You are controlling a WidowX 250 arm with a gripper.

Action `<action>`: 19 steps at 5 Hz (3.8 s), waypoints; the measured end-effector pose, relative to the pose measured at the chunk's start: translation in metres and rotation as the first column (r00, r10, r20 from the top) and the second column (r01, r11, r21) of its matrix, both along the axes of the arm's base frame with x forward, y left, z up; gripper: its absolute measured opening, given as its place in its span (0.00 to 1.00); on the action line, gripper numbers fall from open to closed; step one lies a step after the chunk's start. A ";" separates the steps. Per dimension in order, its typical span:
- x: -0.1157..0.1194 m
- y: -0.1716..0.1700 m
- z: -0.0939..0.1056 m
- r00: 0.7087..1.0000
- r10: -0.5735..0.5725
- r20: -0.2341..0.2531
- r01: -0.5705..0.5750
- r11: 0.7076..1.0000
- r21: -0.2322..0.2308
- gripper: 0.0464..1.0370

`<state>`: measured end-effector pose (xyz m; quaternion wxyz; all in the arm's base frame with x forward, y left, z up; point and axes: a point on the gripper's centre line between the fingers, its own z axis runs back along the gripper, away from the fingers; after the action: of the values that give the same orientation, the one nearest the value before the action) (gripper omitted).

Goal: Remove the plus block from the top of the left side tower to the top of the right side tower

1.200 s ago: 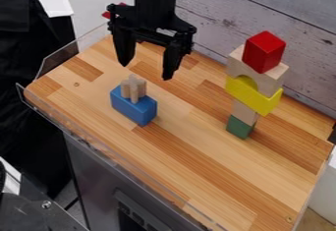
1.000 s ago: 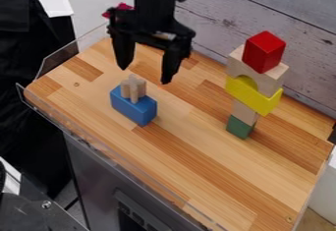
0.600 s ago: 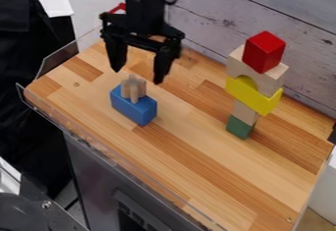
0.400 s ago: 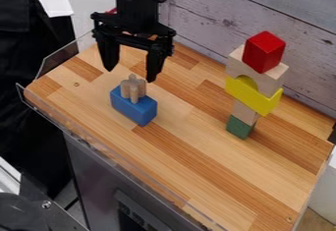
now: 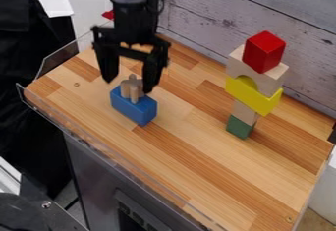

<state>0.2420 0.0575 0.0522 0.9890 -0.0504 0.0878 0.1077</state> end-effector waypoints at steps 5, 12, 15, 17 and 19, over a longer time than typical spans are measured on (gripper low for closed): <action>-0.002 -0.002 -0.015 1.000 -0.006 -0.012 0.005 0.999 -0.053 0.39; 0.041 -0.117 0.140 0.899 -0.377 0.222 0.383 0.924 0.019 0.39; 0.046 -0.137 0.114 0.889 -0.433 0.147 0.437 0.900 0.010 0.39; 0.050 -0.145 0.103 0.883 -0.453 0.121 0.454 0.891 0.017 0.39; 0.052 -0.137 0.103 0.895 -0.428 0.122 0.430 0.903 0.017 0.39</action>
<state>0.2940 -0.0792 0.1552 0.9916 -0.0416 0.0362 -0.1166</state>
